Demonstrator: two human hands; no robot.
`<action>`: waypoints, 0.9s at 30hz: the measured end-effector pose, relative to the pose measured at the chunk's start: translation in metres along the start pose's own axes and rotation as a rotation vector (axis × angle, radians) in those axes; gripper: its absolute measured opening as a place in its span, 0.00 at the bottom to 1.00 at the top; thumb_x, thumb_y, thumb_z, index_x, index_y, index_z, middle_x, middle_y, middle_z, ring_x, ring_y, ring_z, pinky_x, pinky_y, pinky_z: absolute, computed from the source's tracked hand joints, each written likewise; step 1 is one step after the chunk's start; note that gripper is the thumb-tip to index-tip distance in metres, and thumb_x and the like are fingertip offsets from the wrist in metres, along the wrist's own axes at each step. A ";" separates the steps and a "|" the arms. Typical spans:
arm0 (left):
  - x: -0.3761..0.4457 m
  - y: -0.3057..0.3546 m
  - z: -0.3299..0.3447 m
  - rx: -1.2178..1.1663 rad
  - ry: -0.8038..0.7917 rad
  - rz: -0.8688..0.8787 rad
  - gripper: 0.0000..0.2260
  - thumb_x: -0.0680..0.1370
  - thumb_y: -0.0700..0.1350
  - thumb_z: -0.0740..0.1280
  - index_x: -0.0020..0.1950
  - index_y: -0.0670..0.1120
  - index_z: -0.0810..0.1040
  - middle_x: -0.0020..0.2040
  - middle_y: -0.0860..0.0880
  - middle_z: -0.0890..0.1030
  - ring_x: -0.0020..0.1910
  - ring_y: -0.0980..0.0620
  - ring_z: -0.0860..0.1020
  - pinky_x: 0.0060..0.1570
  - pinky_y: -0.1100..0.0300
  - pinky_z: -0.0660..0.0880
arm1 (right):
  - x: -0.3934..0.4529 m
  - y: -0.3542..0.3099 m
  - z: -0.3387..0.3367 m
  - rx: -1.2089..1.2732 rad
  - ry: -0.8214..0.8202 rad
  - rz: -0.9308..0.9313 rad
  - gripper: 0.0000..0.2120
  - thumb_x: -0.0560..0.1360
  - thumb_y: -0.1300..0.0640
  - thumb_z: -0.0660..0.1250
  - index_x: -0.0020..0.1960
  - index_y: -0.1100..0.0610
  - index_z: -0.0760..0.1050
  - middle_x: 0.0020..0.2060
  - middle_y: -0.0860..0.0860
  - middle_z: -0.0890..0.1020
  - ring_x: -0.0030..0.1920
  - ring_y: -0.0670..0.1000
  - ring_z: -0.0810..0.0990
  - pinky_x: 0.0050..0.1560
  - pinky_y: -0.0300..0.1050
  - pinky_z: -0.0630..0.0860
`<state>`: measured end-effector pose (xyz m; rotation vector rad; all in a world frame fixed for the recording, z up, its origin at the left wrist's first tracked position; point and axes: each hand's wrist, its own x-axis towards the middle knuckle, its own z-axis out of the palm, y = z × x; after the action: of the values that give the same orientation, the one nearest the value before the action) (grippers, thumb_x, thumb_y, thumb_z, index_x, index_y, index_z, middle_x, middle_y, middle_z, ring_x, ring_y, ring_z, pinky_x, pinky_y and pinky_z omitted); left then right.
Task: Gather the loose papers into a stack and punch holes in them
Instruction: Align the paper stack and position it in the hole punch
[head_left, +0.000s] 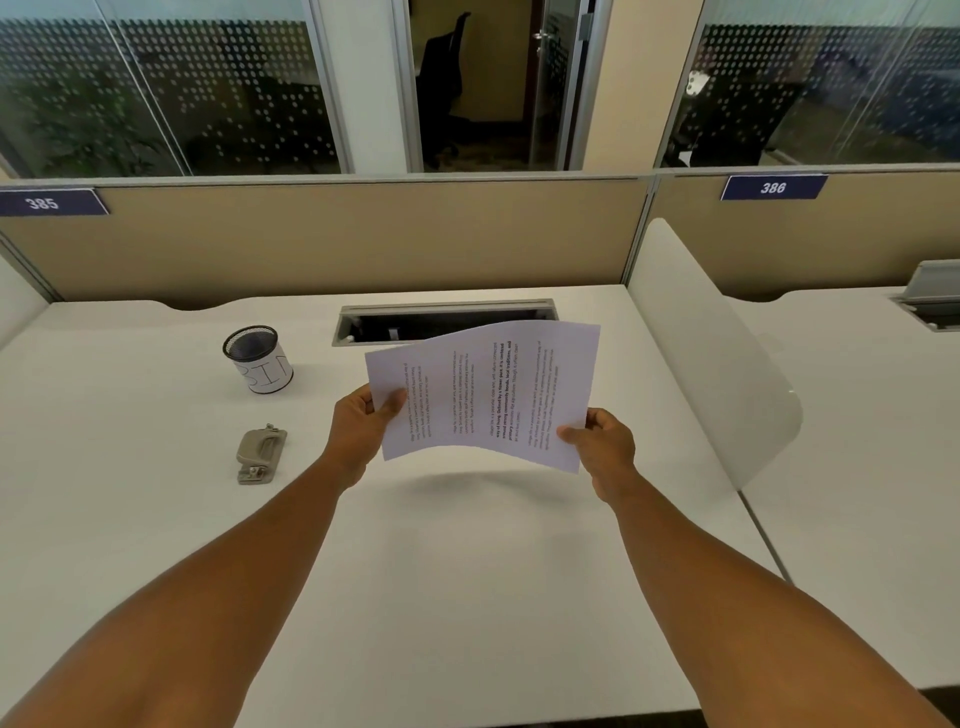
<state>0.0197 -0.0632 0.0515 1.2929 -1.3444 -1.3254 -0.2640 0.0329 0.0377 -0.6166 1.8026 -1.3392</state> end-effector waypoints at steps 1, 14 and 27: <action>0.000 -0.001 0.001 0.006 -0.005 0.003 0.10 0.80 0.47 0.67 0.61 0.50 0.78 0.53 0.50 0.83 0.48 0.47 0.82 0.49 0.54 0.80 | 0.001 0.001 0.000 -0.019 -0.002 -0.001 0.10 0.71 0.66 0.72 0.46 0.52 0.77 0.47 0.50 0.83 0.47 0.52 0.82 0.42 0.40 0.79; -0.004 -0.012 0.009 0.025 -0.049 -0.001 0.07 0.78 0.45 0.69 0.55 0.56 0.80 0.51 0.55 0.84 0.48 0.51 0.83 0.38 0.67 0.80 | 0.003 0.006 0.000 -0.185 0.024 -0.030 0.13 0.72 0.64 0.71 0.54 0.53 0.76 0.53 0.54 0.82 0.53 0.59 0.80 0.55 0.55 0.81; -0.005 -0.036 0.005 0.098 -0.060 -0.012 0.08 0.77 0.43 0.71 0.55 0.53 0.80 0.49 0.55 0.84 0.47 0.54 0.83 0.41 0.66 0.80 | 0.000 0.010 0.000 -0.238 0.015 -0.044 0.15 0.74 0.63 0.70 0.60 0.57 0.76 0.55 0.56 0.81 0.55 0.61 0.80 0.57 0.58 0.79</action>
<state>0.0195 -0.0542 0.0162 1.3382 -1.4613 -1.3297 -0.2631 0.0360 0.0278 -0.7781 1.9874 -1.1683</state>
